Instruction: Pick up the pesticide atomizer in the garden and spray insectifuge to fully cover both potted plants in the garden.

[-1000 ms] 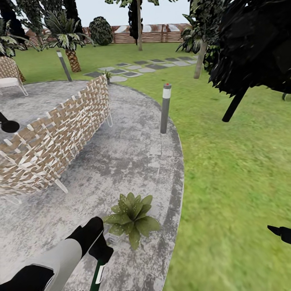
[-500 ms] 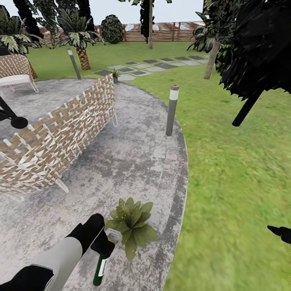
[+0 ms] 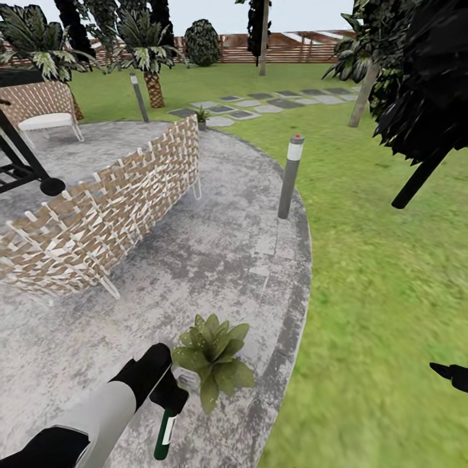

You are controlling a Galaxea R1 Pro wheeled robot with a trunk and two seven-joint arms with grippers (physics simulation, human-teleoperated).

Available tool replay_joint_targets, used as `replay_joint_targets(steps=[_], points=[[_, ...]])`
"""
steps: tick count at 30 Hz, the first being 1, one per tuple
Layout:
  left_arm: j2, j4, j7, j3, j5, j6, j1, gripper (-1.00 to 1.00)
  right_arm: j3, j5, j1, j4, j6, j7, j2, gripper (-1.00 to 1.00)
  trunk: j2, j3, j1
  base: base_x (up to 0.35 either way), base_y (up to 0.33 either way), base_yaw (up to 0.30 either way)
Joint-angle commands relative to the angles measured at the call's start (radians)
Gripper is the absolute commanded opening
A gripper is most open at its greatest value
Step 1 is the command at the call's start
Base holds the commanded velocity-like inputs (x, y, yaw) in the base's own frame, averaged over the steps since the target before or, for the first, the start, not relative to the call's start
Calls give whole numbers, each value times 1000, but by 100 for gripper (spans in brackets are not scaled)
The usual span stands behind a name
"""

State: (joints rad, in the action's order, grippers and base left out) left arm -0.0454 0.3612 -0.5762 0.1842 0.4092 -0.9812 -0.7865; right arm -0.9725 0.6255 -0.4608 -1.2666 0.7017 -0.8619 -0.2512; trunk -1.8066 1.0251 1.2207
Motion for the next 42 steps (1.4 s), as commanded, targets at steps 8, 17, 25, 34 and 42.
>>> replay_joint_targets(steps=[8, 17, 25, 34, 42], points=[[-1, 2, -10, 1, 11, -1, -1, -100, -2, 10, -1, -2, 1, -11, 0, 100, 0, 6, 0, -6, -277, 194], [-1, 2, -10, 1, 11, -1, -1, -100, -3, 10, -1, -1, 1, -10, 0, 100, 0, 9, 0, 0, -26, 112], [-1, 1, -10, 1, 11, -1, 0, -100, -3, 10, -1, 0, 0, -11, 0, 100, 0, 13, 0, 4, -62, 227], [-1, 1, -10, 1, 11, -1, -1, -100, -3, 10, -1, -1, -1, -11, 0, 100, 0, 14, 0, 43, -323, 57], [-1, 1, -10, 1, 11, -1, -1, -100, -3, 10, -1, 0, -2, -10, 0, 100, 0, 18, 0, 1, -334, 205]])
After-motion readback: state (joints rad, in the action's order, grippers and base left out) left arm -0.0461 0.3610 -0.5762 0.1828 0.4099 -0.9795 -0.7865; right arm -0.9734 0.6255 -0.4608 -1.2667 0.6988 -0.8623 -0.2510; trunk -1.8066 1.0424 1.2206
